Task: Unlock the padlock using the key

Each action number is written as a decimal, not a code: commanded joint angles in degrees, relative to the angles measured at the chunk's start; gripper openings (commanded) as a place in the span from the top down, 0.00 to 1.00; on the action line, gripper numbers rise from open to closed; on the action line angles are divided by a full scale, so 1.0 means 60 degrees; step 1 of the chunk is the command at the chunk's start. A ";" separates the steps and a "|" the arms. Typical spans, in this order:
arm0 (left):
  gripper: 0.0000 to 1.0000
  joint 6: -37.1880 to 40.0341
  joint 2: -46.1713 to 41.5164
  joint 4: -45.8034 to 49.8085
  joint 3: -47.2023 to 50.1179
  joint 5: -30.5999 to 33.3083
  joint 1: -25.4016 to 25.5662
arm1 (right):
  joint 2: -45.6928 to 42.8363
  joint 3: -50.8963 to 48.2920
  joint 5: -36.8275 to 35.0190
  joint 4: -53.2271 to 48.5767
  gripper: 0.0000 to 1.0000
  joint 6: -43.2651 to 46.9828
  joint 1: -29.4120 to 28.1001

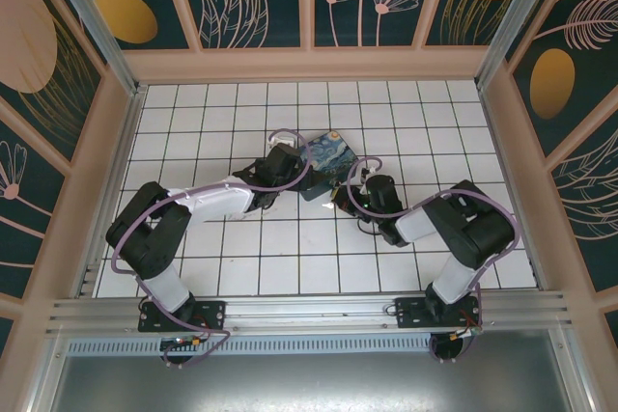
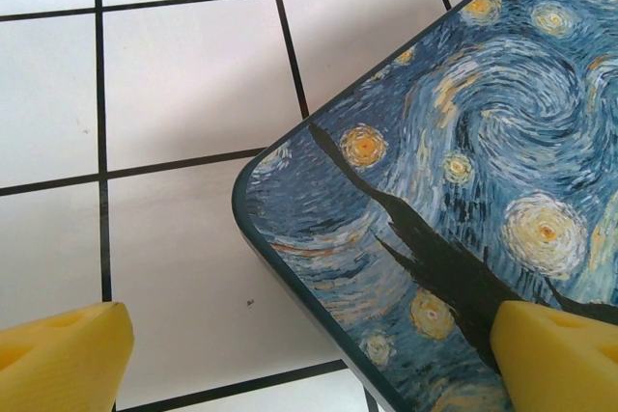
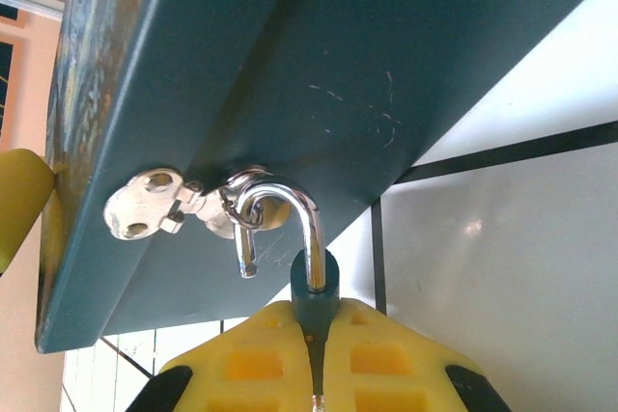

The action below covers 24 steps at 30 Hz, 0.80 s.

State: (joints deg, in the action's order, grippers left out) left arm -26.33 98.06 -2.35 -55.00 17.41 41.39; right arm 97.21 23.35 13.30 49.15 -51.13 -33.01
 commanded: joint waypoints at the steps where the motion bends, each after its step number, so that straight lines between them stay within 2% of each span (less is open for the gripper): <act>1: 0.05 0.0429 0.0571 0.1346 0.0535 -0.0236 0.0053 | 0.0320 0.0141 -0.0381 0.0584 1.00 -0.0380 -0.0111; 18: 0.06 0.0579 0.0792 0.1242 0.0655 -0.0322 0.0046 | 0.0320 0.0025 -0.1197 0.1227 1.00 -0.0749 0.0106; 23: 0.07 0.0606 0.0846 0.1200 0.0683 -0.0368 0.0054 | 0.0371 0.0025 -0.1001 0.1699 1.00 -0.0906 0.0220; 24: 0.07 0.0606 0.0854 0.1208 0.0680 -0.0382 0.0049 | 0.0406 0.0105 -0.0950 0.1629 1.00 -0.0889 0.0504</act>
State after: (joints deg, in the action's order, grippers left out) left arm -25.91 99.24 -6.33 -54.37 16.67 41.36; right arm 99.55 23.49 8.93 54.61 -55.33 -32.32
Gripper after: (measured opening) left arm 0.930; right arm 0.072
